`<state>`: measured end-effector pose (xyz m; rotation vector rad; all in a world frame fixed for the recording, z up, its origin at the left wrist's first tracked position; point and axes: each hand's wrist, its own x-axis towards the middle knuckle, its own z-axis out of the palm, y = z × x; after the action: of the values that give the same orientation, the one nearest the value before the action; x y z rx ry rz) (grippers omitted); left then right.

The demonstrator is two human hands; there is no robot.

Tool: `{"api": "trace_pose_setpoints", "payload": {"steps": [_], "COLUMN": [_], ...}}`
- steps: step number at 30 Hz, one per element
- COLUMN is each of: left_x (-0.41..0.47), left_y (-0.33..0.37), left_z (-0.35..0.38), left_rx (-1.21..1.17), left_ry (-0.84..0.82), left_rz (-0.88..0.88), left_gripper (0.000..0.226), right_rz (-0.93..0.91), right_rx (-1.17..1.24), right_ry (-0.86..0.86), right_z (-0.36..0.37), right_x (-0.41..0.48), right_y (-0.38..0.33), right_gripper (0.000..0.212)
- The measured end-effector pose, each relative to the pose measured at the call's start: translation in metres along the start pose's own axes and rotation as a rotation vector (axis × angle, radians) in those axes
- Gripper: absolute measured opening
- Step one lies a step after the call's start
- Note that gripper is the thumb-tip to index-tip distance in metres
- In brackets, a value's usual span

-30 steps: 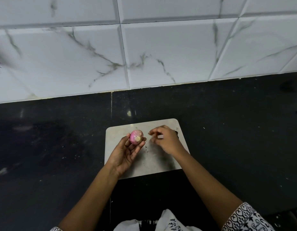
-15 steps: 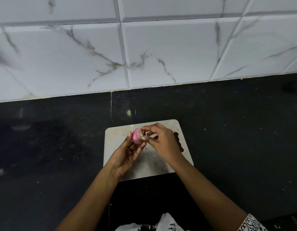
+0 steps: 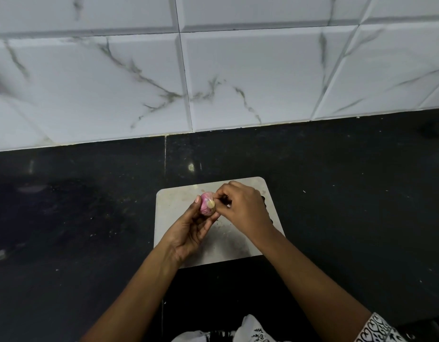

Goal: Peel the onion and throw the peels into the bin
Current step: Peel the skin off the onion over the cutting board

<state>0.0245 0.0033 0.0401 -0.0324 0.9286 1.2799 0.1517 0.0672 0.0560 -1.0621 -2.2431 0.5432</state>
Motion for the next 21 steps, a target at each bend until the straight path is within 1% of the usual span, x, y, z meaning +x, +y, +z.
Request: {"api": "trace_pose_setpoints", "payload": {"steps": [2,5,7,9,10,11,13,14,17,19,21], "left_x": [-0.002,-0.005,-0.007,-0.007,-0.007,-0.007,-0.007,-0.007,-0.008,-0.008,-0.009], "left_y": [0.0,0.002,0.002,0.002,0.003,0.003,0.004,0.005,0.006,0.008,0.01], "left_z": [0.0,0.0,0.0,0.001,0.001,0.0,-0.001,-0.002,-0.001,0.0,0.002], "left_rx": [0.006,0.013,0.007,-0.033,-0.057,-0.069,-0.042,-0.004,0.152,0.262,0.358], "left_ry": [-0.002,0.01,0.013,0.013,0.009,0.004,0.009,0.021,0.07,0.088,0.098], "left_rz": [-0.004,-0.037,-0.056,-0.082,-0.091,-0.096,-0.095,-0.09,-0.043,-0.005,0.035], "left_gripper": [0.04,0.046,0.05,0.048,0.047,0.044,0.039,0.037,0.038,0.04,0.043], "right_rz": [0.004,0.115,0.242,0.321,0.301,0.24,0.089,0.048,0.003,-0.054,-0.099], "right_rx": [-0.013,0.026,0.136,0.278,0.332,0.366,0.369,0.366,0.356,0.26,0.206], "right_ry": [-0.027,0.003,0.026,-0.024,-0.077,-0.13,-0.206,-0.224,-0.274,-0.306,-0.303], "right_z": [0.001,0.0,-0.002,-0.005,-0.006,-0.007,-0.009,-0.01,-0.015,-0.017,-0.017], "right_x": [-0.001,0.003,0.007,0.007,0.005,0.003,-0.003,-0.004,-0.001,0.003,0.006], "right_y": [-0.003,0.001,0.01,0.016,0.017,0.016,0.013,0.013,0.016,0.016,0.014], "right_gripper": [0.012,0.009,0.006,0.012,0.018,0.025,0.036,0.038,0.037,0.035,0.031]}}
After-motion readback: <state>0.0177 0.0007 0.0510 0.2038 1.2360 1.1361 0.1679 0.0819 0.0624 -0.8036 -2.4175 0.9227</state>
